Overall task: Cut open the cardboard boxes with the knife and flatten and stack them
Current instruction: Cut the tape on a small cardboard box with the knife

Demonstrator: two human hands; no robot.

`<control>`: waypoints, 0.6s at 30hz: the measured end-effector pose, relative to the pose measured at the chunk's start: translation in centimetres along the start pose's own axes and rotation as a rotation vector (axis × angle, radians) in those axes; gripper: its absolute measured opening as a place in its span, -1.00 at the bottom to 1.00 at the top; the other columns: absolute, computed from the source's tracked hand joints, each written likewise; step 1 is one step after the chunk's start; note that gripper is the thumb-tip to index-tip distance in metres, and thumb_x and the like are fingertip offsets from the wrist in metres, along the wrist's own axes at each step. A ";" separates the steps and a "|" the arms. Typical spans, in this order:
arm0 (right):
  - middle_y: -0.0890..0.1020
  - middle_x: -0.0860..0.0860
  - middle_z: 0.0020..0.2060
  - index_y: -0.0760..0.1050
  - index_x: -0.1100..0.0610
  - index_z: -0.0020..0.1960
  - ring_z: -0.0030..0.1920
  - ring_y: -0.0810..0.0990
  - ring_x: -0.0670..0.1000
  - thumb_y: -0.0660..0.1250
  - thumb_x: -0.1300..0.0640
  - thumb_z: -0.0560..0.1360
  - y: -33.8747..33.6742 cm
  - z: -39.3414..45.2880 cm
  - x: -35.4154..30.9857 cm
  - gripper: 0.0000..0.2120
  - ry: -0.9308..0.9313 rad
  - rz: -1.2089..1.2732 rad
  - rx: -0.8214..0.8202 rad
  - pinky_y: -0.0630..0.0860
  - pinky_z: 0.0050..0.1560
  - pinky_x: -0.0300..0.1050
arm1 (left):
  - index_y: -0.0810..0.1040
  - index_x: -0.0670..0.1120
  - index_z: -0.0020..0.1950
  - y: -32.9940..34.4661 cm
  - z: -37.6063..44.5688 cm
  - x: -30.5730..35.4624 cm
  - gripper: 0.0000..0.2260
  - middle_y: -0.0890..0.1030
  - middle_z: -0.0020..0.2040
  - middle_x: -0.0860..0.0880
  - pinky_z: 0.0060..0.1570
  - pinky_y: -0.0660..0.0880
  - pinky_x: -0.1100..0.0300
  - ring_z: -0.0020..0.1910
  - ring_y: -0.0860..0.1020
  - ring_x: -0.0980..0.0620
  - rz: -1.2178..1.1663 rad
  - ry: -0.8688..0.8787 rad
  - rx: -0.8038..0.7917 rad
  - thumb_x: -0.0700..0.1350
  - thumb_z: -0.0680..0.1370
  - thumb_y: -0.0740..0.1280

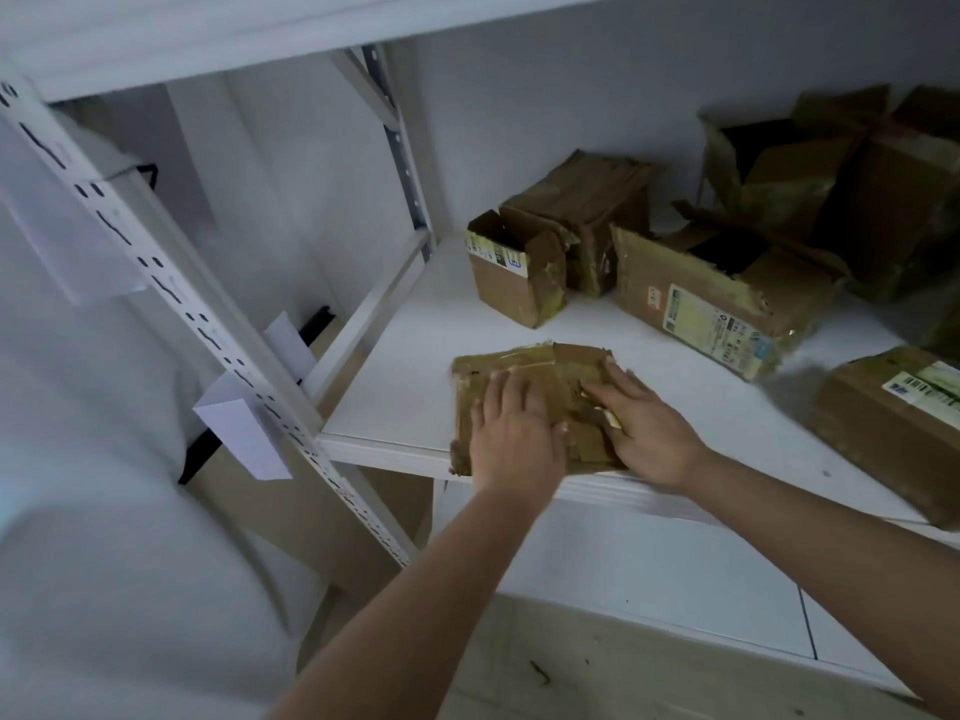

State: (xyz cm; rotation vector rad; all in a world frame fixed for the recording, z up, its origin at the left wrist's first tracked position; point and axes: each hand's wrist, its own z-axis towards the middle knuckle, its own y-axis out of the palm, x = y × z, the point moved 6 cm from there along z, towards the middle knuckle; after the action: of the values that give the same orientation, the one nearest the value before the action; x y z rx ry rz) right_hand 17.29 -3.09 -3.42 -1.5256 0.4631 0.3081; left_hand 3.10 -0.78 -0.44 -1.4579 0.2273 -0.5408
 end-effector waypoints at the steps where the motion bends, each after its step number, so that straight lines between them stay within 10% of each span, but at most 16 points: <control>1: -0.06 0.08 0.55 0.14 -0.01 0.52 0.53 0.03 0.11 0.15 0.18 0.59 0.3 -0.3 -0.3 -0.47 0.028 0.016 0.015 0.12 0.48 -0.08 | 0.02 -0.09 0.57 0.6 -0.6 0.5 -0.43 -0.02 0.59 -0.11 0.51 -0.09 -0.08 0.56 -0.11 -0.12 -0.036 -0.007 -0.039 0.12 0.64 0.06; 18: -0.23 0.17 0.52 -0.12 -0.03 0.56 0.52 -0.25 0.19 0.12 0.07 0.59 6.6 8.5 -9.0 -0.37 0.015 -0.195 -0.132 -0.20 0.50 0.05 | -0.30 0.20 0.53 2.2 3.6 -15.2 -0.41 -0.29 0.56 -0.13 0.46 -0.25 -0.13 0.49 -0.37 -0.21 0.156 -0.102 -0.191 0.33 0.58 -0.17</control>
State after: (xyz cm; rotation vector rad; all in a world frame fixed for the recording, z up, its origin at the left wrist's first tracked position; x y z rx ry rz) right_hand 7.10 6.45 -5.09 -1.6886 0.3071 0.1784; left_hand -7.90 9.70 -4.80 -1.6327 0.3157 -0.3235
